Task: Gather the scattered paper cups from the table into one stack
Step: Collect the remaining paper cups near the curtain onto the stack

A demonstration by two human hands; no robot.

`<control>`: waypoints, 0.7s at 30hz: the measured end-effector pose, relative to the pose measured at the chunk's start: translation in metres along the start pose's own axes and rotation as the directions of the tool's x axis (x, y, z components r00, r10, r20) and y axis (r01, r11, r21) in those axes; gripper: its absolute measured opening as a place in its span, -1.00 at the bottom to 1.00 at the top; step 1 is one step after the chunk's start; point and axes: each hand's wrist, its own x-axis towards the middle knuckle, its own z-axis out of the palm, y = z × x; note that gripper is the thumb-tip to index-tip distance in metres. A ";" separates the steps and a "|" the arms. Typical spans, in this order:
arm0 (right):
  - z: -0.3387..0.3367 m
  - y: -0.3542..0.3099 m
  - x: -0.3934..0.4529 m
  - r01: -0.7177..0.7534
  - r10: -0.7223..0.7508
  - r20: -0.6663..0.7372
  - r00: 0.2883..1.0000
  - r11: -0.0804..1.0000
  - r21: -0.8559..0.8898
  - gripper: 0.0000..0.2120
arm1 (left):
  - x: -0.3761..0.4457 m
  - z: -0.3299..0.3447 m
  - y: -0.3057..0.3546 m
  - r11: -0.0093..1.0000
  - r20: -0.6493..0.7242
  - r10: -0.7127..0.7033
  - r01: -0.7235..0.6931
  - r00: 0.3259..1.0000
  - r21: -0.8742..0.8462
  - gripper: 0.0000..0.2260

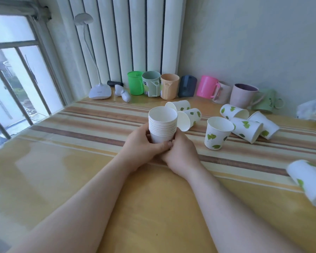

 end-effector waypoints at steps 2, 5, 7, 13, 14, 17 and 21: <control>-0.002 0.003 -0.003 -0.014 0.014 0.071 0.997 1.000 -0.002 -0.47 | -0.002 0.001 -0.002 1.000 0.008 0.006 -0.006 1.000 0.024 -0.45; -0.022 0.009 -0.017 -0.040 0.043 0.198 0.979 0.999 -0.021 -0.43 | -0.004 0.002 -0.001 0.999 0.042 0.026 -0.028 0.999 0.040 -0.45; -0.046 0.022 -0.037 -0.044 0.067 0.142 0.988 0.987 -0.156 -0.42 | -0.006 0.003 0.002 0.993 0.073 0.071 -0.078 0.995 0.087 -0.49; -0.105 0.063 -0.058 -0.265 0.250 -0.438 0.864 0.964 0.028 -0.81 | -0.010 0.007 0.005 0.982 0.163 0.120 -0.141 0.979 0.124 -0.46; -0.108 0.064 -0.050 -0.282 0.297 -0.460 0.836 0.954 0.104 -0.62 | -0.011 0.007 0.005 0.982 0.165 0.120 -0.141 0.979 0.126 -0.47; -0.107 0.055 -0.025 -0.302 0.401 -0.362 0.842 0.905 0.299 0.01 | -0.014 0.007 0.006 0.978 0.178 0.119 -0.146 0.977 0.146 -0.55; -0.091 0.043 -0.001 -0.333 0.435 -0.244 0.867 0.869 0.367 0.11 | -0.015 0.008 0.007 0.975 0.196 0.114 -0.147 0.974 0.165 -0.57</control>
